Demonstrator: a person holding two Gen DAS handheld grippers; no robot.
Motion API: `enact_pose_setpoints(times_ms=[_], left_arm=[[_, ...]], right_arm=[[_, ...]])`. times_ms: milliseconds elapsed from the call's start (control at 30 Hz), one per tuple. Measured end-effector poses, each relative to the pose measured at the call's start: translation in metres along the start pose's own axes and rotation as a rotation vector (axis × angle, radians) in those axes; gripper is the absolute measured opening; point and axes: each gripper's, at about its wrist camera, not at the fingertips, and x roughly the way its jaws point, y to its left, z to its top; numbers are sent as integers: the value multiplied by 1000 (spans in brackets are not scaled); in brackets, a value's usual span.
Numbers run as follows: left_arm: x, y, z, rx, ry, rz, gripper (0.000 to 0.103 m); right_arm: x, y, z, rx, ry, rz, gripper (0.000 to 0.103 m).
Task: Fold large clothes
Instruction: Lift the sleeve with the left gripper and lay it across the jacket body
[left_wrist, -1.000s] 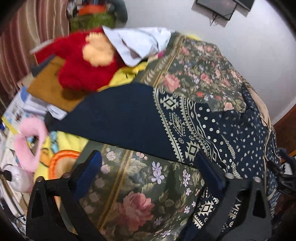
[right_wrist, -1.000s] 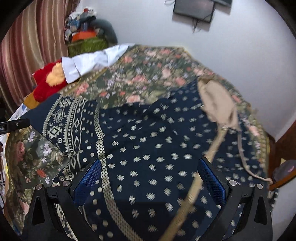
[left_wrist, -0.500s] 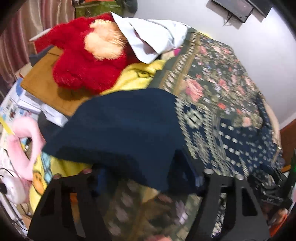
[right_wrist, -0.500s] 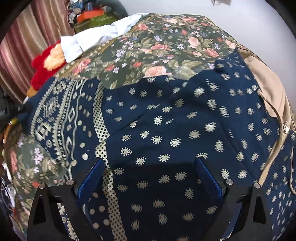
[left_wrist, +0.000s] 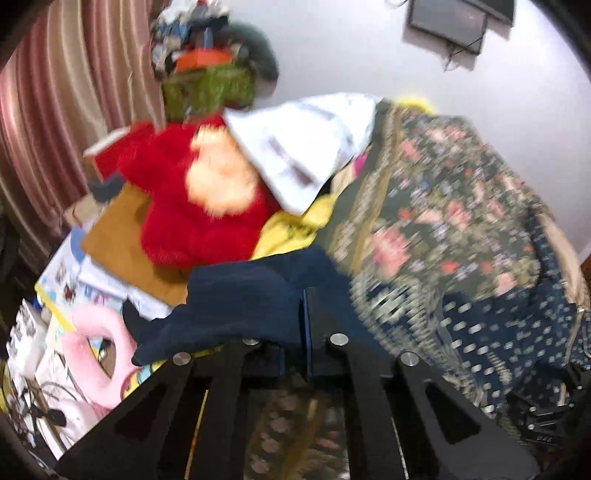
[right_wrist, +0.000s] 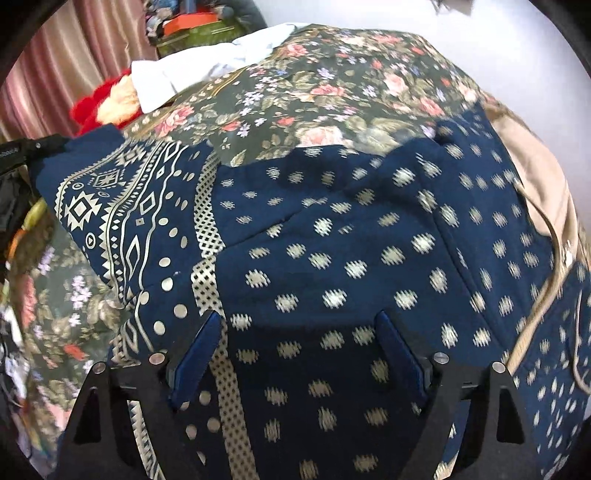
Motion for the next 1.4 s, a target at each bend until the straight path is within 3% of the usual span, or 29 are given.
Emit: enact_pose_setpoints(times_ms=[200,400,567,800,967,1033,1100,1167,1233,1400], left_arm=[[-70,-71,26,161,-170,-82,6],[-108,-161,26,282,-210,-240,6],[-106,-237,-7,380,-135,-373,6],[-65,-310,-87,467,131,-495,6],[-45,-327,-146,535,252,-470,6],[-41,-326,-162,569,288,-451,11],[-46,-319,-172,597,273,-447,12],[-52,-311,-175,624,272,-441,25],[-61,-299,-176,638,268,-428,57],[-80,-254,-161,619,210,-398,60]], right_arm=[[-43,-31,-11,76,-41,33,85],[-106,-70,-34,113,-123,8,85],[-156,-108,-62,148,-172,-37,86],[-185,-147,-111,196,-164,-99,86],[-179,-161,-136,223,-119,-101,86],[-175,-160,-143,226,-106,-95,86],[-171,-155,-145,224,-95,-89,86],[-169,-150,-144,215,-90,-80,86],[-167,-143,-140,197,-90,-77,86],[-169,-114,-118,129,-126,-63,86]])
